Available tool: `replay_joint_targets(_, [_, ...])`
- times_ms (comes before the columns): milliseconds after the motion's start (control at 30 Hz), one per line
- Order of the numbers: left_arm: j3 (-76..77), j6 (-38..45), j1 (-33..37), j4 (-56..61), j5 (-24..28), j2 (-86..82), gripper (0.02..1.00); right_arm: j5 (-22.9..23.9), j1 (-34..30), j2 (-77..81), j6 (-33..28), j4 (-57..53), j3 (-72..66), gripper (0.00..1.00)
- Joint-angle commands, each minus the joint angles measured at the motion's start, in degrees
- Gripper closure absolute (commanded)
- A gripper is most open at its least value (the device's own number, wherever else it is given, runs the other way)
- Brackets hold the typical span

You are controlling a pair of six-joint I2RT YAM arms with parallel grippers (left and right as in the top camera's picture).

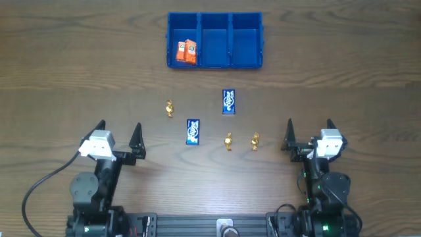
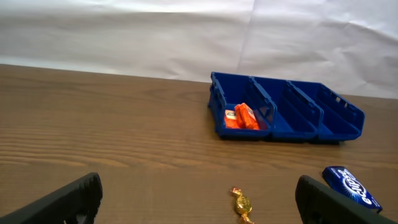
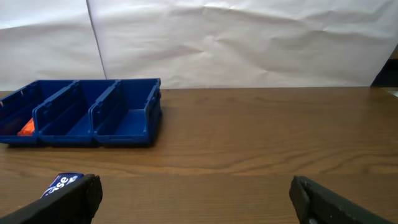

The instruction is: Sort Candies Into Trays

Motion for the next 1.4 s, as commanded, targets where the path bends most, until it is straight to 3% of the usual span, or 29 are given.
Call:
replay_joint_targets(33, [-1.0, 0.6, 0.3, -2.0, 1.2, -0.3, 0.02, -0.1, -0.7, -0.2, -0.7, -0.3, -0.1, 0.003])
replay_joint_targets(633, [-1.0, 0.6, 0.3, -2.0, 1.2, -0.3, 0.02, -0.1, -0.6, -0.2, 0.4, 2.2, -0.1, 0.003])
replay_joint_targets(800, [-1.0, 0.6, 0.3, -2.0, 1.2, -0.3, 0.02, -0.1, -0.6, 2.8, 10.7, 2.2, 3.0, 0.003])
replay_joint_targets(967, [-1.0, 0.6, 0.3, -2.0, 1.2, -0.3, 0.02, -3.4, -0.6, 22.0, 11.2, -5.7, 20.0, 0.003])
replay_joint_targets(1133, [-1.0, 0.6, 0.3, -2.0, 1.2, -0.3, 0.02, -9.9, 0.5, 47.4, 11.2, -17.3, 39.2, 0.003])
replay_joint_targets(1233, [-1.0, 0.6, 0.3, -2.0, 1.2, -0.3, 0.02, -10.1, 4.3, 60.0, 11.7, -25.4, 49.5, 0.003])
replay_joint_targets(1400, [-1.0, 0.6, 0.3, -2.0, 1.2, -0.3, 0.02, -9.9, 17.5, 83.7, 13.8, -41.8, 69.8, 0.003])
